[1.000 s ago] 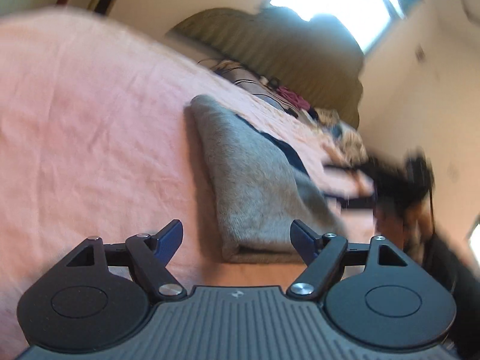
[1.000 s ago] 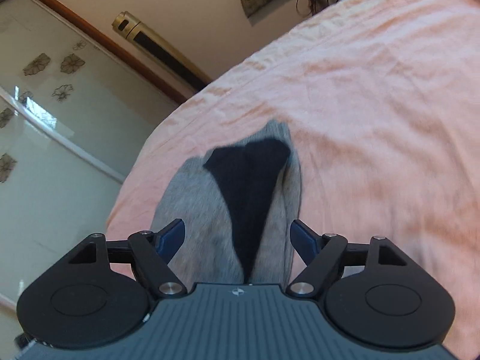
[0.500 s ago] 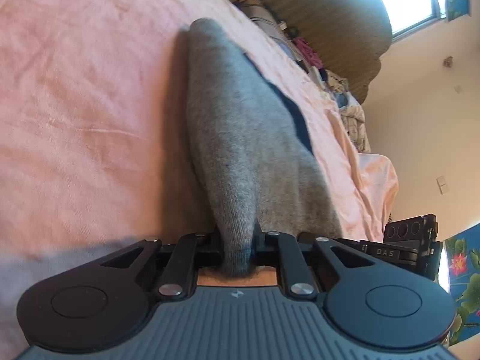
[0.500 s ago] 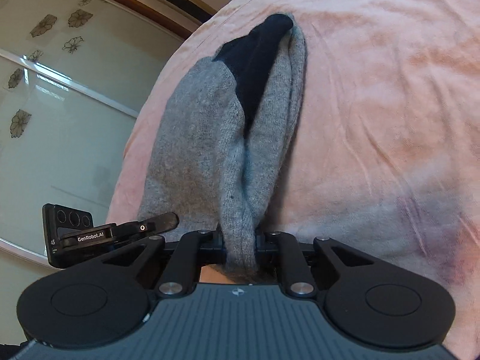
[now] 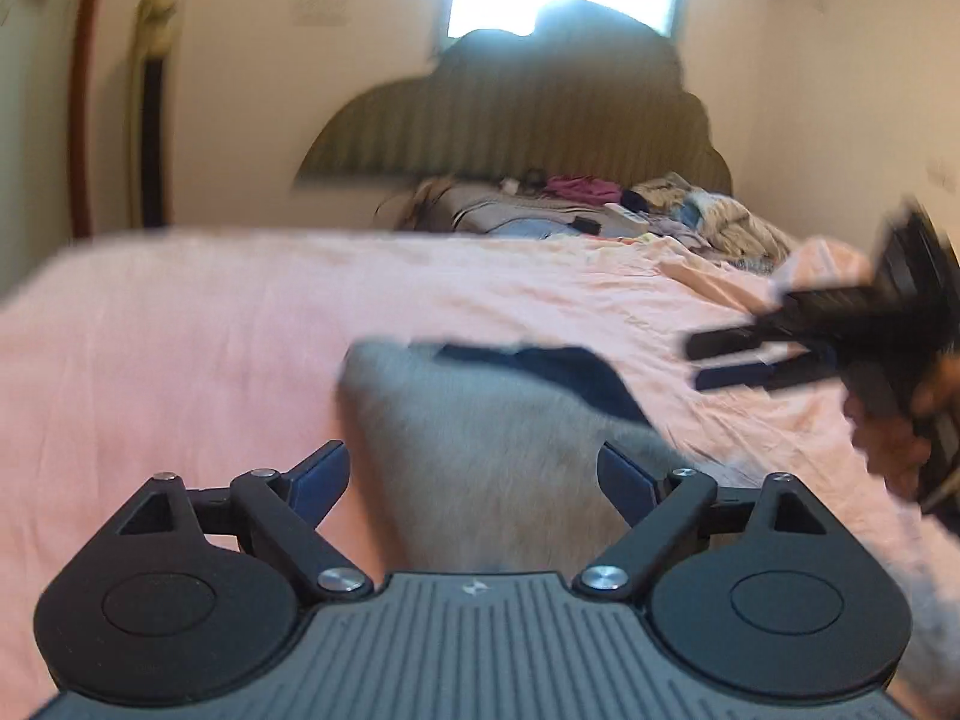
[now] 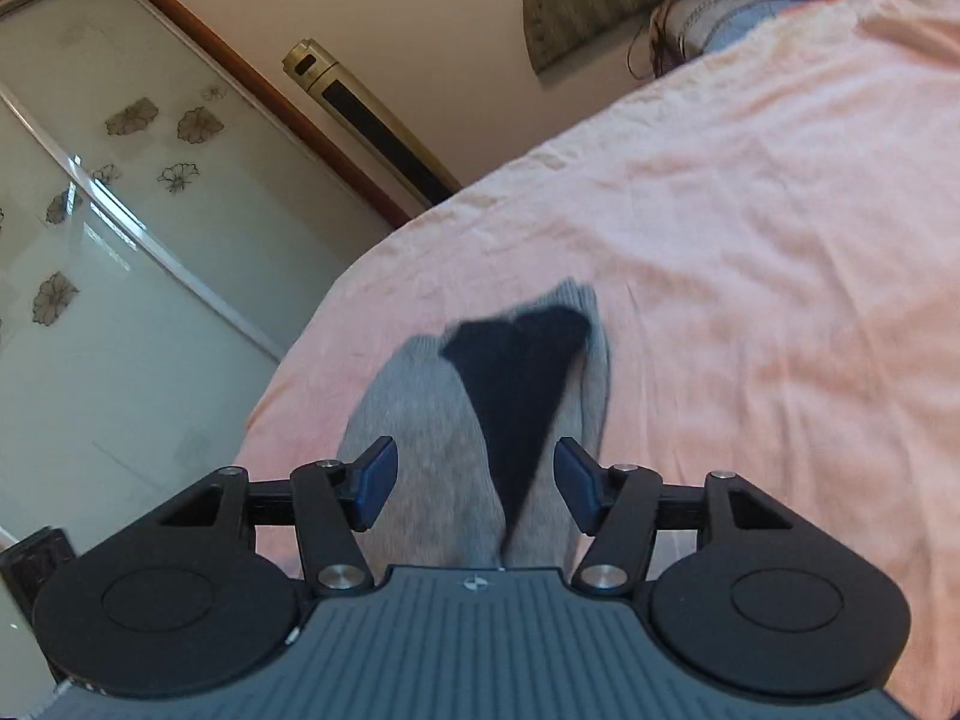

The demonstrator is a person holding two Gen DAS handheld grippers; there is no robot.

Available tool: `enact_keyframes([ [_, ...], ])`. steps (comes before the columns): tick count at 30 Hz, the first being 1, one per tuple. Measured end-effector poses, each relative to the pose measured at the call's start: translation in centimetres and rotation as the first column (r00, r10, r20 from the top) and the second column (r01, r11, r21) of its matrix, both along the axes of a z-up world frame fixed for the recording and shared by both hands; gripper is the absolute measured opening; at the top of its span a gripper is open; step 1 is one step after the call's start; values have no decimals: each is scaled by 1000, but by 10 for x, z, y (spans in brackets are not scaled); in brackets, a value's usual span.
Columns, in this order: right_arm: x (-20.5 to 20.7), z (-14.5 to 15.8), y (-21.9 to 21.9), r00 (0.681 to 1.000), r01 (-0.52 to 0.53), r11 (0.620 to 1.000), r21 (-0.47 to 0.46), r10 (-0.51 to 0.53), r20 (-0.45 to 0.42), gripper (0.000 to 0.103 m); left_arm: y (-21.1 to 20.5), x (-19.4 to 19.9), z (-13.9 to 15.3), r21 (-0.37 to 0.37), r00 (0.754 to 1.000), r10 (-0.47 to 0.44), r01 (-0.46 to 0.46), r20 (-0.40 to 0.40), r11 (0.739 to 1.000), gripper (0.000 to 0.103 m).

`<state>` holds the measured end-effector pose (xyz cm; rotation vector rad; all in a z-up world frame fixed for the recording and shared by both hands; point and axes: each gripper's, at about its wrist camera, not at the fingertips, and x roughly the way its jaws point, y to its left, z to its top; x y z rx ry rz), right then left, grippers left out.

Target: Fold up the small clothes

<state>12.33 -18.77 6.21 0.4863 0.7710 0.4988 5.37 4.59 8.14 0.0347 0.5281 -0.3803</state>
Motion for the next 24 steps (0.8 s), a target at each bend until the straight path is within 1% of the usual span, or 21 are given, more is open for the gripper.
enact_keyframes([
  [2, 33, 1, 32, 998, -63, 996, -71, 64, 14, 61, -36, 20, -9, 95, 999, -51, 50, 14, 994, 90],
  [3, 50, -3, 49, 996, -92, 988, -124, 93, 3, 61, -54, 32, -18, 156, 997, -83, 82, 3, 984, 90],
  [4, 63, -10, 63, 993, -114, 973, -199, 114, -13, 65, -65, 44, -31, 207, 996, -90, 94, -30, 974, 90],
  [5, 77, -24, 76, 993, -119, 943, -311, 105, -59, 66, -72, 55, -46, 245, 994, -77, 95, -82, 965, 90],
  [6, 85, -40, 80, 991, -122, 915, -384, 91, -97, 65, -68, 59, -62, 257, 992, -76, 100, -102, 961, 90],
  [7, 85, -45, 75, 992, -126, 914, -386, 121, -37, 68, -60, 52, -70, 245, 994, -105, 112, -39, 963, 90],
  [8, 86, -50, 63, 992, -123, 936, -331, 118, -35, 66, -57, 49, -73, 245, 992, -125, 126, -20, 961, 90],
  [9, 89, -50, 53, 994, -104, 955, -279, 91, -56, 63, -52, 45, -74, 240, 991, -135, 135, -15, 961, 90],
  [10, 90, -49, 51, 994, -101, 952, -290, 85, -66, 53, -50, 44, -74, 235, 990, -137, 137, -18, 962, 90],
  [12, 90, -42, 57, 990, -133, 932, -338, 112, -83, 52, -50, 44, -76, 233, 990, -142, 139, -7, 962, 90],
  [13, 91, -35, 60, 991, -122, 929, -349, 93, -100, 51, -50, 44, -78, 231, 990, -142, 138, 1, 963, 91],
  [14, 91, -24, 64, 994, -90, 933, -348, 61, -95, 53, -51, 43, -79, 227, 990, -139, 134, 5, 965, 91],
  [15, 88, -13, 68, 996, -83, 939, -333, 66, -62, 53, -50, 42, -79, 219, 991, -135, 131, 5, 967, 91],
  [16, 86, -3, 78, 993, -118, 948, -295, 116, -26, 54, -50, 40, -79, 215, 991, -135, 131, 5, 968, 91],
  [17, 87, 3, 89, 986, -167, 952, -257, 167, -21, 57, -50, 40, -79, 213, 991, -136, 132, 5, 968, 91],
  [18, 91, 6, 103, 977, -214, 949, -232, 212, -32, 60, -52, 43, -78, 213, 991, -137, 133, 4, 968, 91],
  [19, 94, 6, 118, 968, -252, 939, -235, 249, -44, 64, -52, 42, -77, 211, 991, -137, 133, 4, 968, 91],
  [21, 106, 0, 149, 951, -309, 908, -283, 300, -74, 65, -50, 42, -77, 208, 991, -137, 133, 4, 969, 91],
  [24, 132, -32, 181, 930, -360, 874, -326, 307, -203, 65, -50, 39, -75, 206, 991, -133, 129, 5, 970, 91],
])
